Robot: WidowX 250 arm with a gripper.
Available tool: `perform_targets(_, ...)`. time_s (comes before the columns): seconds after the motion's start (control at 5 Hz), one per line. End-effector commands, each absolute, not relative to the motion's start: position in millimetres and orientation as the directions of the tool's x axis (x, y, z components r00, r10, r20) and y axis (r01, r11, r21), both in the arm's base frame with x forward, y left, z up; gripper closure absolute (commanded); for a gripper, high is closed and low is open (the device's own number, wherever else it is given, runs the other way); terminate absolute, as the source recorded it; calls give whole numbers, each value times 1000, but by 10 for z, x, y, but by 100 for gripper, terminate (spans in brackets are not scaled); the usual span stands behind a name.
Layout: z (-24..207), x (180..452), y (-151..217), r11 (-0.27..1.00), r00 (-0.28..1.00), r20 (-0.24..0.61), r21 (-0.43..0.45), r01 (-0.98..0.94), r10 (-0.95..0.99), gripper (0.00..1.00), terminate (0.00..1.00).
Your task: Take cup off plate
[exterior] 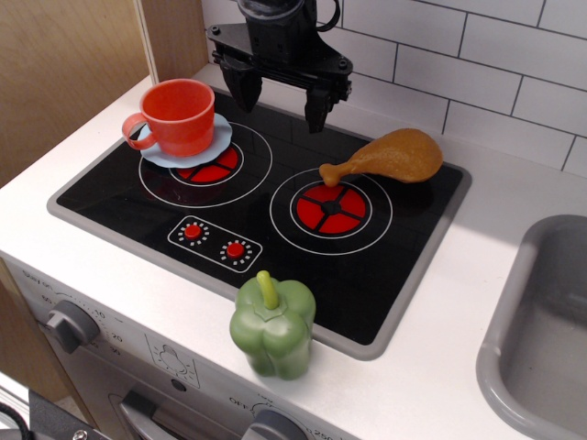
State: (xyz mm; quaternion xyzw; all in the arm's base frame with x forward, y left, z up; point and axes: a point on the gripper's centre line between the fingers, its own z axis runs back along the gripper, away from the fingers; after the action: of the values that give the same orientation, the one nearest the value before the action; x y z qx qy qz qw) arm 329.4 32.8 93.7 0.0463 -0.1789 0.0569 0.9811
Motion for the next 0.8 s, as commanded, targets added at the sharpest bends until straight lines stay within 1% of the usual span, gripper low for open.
perform_targets(0.0, 937, 3294, 328, 989, 929, 356, 71, -128, 95, 0, 0)
perform_targets(0.2, 1005, 3096, 432, 995, 937, 345, 58, -75, 50, 0, 0)
perform_targets(0.4, 1104, 2897, 573, 999, 946, 324, 12, -33, 28, 0, 0)
perform_targets(0.6, 1180, 2739, 771, 999, 962, 272, 38, 19, -28, 0, 0)
